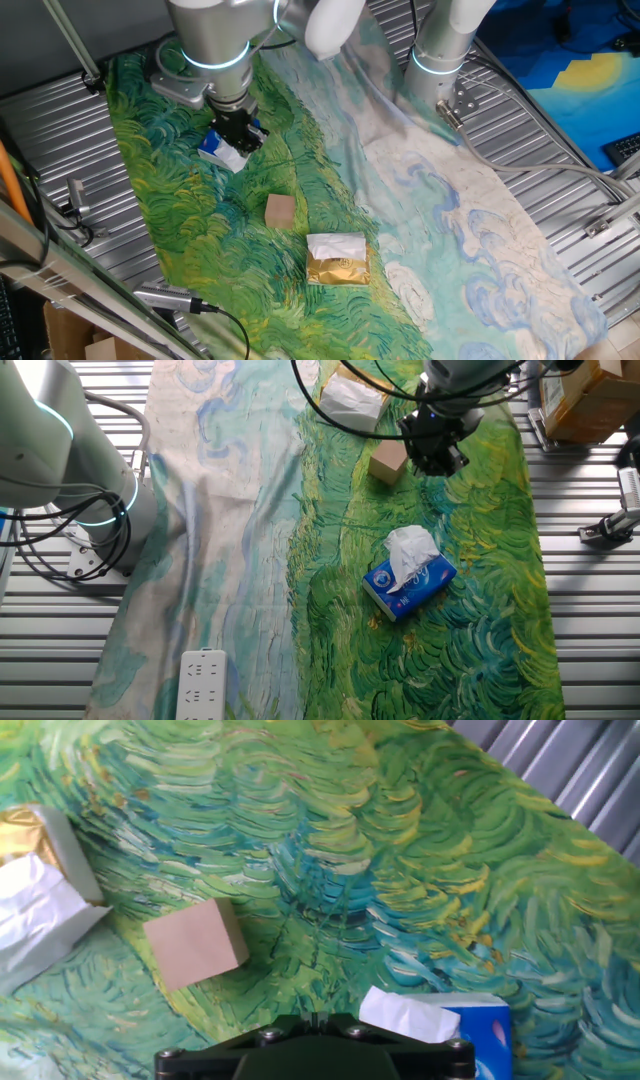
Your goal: Pick up one small block
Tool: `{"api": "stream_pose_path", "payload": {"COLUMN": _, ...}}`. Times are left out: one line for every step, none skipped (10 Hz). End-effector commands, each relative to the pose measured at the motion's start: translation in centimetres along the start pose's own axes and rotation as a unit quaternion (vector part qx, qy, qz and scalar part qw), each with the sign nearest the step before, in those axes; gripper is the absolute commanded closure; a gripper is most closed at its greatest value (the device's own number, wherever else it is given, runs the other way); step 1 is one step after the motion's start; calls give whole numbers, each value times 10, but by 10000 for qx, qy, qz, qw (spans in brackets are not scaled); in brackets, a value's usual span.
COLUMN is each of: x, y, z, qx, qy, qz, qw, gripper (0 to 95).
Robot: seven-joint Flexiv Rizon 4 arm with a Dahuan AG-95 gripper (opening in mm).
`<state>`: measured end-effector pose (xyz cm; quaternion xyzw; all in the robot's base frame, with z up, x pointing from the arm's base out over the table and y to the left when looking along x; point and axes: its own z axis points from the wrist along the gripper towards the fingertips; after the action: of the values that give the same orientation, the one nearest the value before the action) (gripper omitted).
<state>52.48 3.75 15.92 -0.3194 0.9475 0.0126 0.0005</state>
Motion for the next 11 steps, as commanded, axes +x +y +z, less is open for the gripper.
{"api": "stream_pose_path", "payload": {"x": 0, "y": 1, "z": 0, "qx": -50, "qy": 19, "qz": -305, "qw": 9995, "gripper": 950}}
{"api": "stream_pose_path", "payload": {"x": 0, "y": 1, "z": 0, "qx": -3, "qy": 86, "qz": -479, "qw": 9988, "gripper": 950}}
{"api": "stream_pose_path", "payload": {"x": 0, "y": 1, "z": 0, "qx": -6, "qy": 89, "qz": -551, "qw": 9984, "gripper": 950}}
{"api": "stream_pose_path", "payload": {"x": 0, "y": 1, "z": 0, "qx": -16, "qy": 112, "qz": -582, "qw": 9982, "gripper": 950}}
{"api": "stream_pose_path", "payload": {"x": 0, "y": 1, "z": 0, "qx": -49, "qy": 110, "qz": -627, "qw": 9980, "gripper": 950}}
{"api": "stream_pose_path", "payload": {"x": 0, "y": 1, "z": 0, "qx": -84, "qy": 145, "qz": -628, "qw": 9979, "gripper": 950}}
{"api": "stream_pose_path", "payload": {"x": 0, "y": 1, "z": 0, "qx": -113, "qy": 155, "qz": -605, "qw": 9980, "gripper": 950}}
{"api": "stream_pose_path", "payload": {"x": -3, "y": 15, "z": 0, "qx": -300, "qy": 208, "qz": -651, "qw": 9972, "gripper": 570}}
{"api": "stream_pose_path", "payload": {"x": -9, "y": 35, "z": 1, "qx": -487, "qy": 215, "qz": -678, "qw": 9963, "gripper": 0}}
{"api": "stream_pose_path", "payload": {"x": -16, "y": 52, "z": 3, "qx": -462, "qy": 238, "qz": -566, "qw": 9970, "gripper": 0}}
{"api": "stream_pose_path", "payload": {"x": -24, "y": 67, "z": 10, "qx": -430, "qy": 214, "qz": -487, "qw": 9977, "gripper": 0}}
